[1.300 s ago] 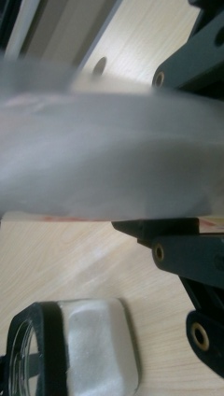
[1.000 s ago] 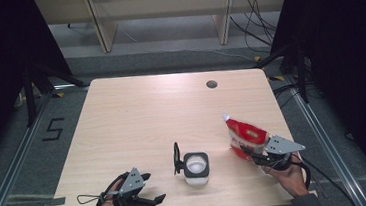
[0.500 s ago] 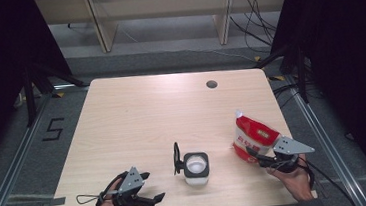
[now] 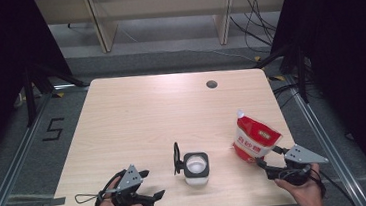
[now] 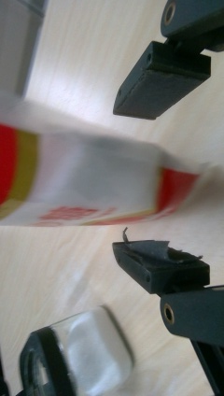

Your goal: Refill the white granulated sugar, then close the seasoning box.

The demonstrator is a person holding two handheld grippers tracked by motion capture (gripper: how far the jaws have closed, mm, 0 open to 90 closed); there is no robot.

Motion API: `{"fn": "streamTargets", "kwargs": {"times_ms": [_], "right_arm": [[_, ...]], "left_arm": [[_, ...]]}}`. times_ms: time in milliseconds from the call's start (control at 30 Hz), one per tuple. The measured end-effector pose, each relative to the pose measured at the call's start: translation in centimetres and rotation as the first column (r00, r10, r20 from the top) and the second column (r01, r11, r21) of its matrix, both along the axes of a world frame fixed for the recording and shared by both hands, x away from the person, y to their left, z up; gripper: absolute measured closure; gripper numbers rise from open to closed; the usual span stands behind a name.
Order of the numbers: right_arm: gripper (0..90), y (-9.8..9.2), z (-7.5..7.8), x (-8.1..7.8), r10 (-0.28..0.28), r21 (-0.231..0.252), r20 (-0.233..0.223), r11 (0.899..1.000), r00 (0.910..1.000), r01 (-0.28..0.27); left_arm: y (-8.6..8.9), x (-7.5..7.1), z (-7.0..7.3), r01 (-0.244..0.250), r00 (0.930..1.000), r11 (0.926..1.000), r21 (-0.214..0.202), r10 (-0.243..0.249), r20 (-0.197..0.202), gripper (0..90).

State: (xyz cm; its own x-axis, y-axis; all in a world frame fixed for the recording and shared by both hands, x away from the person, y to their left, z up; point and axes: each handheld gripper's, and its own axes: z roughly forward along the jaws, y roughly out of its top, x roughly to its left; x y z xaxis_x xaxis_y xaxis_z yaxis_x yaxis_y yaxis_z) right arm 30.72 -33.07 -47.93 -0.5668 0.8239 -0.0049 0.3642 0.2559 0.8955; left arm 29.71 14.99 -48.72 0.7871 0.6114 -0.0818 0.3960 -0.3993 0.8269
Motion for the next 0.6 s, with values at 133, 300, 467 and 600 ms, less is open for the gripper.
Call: {"fn": "streamTargets", "kwargs": {"times_ms": [133, 300, 467, 600], "right_arm": [[27.7, -0.2, 0.1, -1.9, -0.056, 0.003, -0.057, 0.998, 0.9968, 0.056], [26.8, 0.1, 0.0, -3.2, -0.054, -0.034, -0.064, 0.998, 0.9965, 0.052], [26.1, 0.7, -0.1, -3.8, -0.039, -0.087, -0.065, 0.996, 0.9971, 0.033], [26.0, 0.9, -0.2, -4.2, -0.019, -0.133, -0.051, 0.991, 0.9985, 0.012]], "left_arm": [[-0.2, 0.3, 0.1, -0.006, 0.9999, 1.0000, -0.003, 0.006, 0.013, 16.2], [-0.3, 0.3, 0.4, -0.013, 0.9999, 0.9999, -0.009, 0.013, -0.001, 16.2], [-0.4, 0.6, 1.0, -0.030, 0.9995, 0.9991, -0.031, 0.030, 0.005, 16.8], [-0.3, 0.9, 1.7, -0.019, 0.9996, 0.9995, -0.027, 0.020, 0.021, 24.8]]}}
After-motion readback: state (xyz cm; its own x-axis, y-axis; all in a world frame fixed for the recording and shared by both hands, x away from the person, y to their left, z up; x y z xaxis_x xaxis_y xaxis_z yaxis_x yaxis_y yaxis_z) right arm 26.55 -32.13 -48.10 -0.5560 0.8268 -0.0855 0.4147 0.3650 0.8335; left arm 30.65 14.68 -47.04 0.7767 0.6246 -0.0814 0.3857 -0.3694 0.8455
